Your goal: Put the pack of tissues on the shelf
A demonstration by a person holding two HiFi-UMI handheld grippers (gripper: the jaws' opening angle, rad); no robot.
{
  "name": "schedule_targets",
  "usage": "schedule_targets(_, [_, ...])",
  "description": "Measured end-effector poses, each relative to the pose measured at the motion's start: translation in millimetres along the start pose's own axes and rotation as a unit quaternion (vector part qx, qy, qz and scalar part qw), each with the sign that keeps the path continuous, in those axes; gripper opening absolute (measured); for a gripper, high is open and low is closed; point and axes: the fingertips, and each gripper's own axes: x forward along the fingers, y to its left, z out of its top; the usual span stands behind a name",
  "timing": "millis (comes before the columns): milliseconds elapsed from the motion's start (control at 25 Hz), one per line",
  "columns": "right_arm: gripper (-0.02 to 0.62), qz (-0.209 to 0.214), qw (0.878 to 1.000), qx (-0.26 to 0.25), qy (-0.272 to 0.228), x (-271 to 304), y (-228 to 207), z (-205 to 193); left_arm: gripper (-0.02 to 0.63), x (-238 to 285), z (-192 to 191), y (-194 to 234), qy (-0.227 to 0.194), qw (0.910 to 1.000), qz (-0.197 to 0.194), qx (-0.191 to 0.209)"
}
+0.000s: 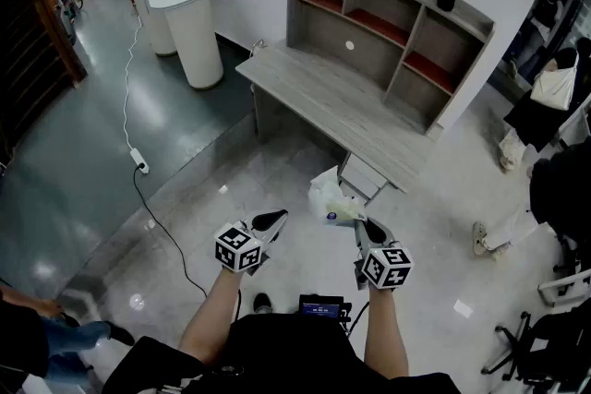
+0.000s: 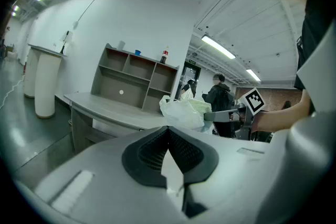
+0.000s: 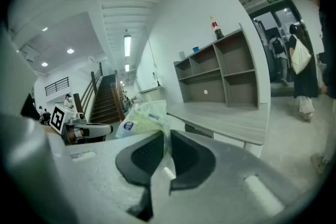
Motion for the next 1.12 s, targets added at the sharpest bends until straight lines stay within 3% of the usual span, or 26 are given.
schedule_targets(1120, [0.025, 0.009, 1.000, 0.006, -0.007, -1.0, -6.0, 1.5, 0.002, 9.5, -4.4, -3.5, 0.004, 1.0000, -0.006, 0.004])
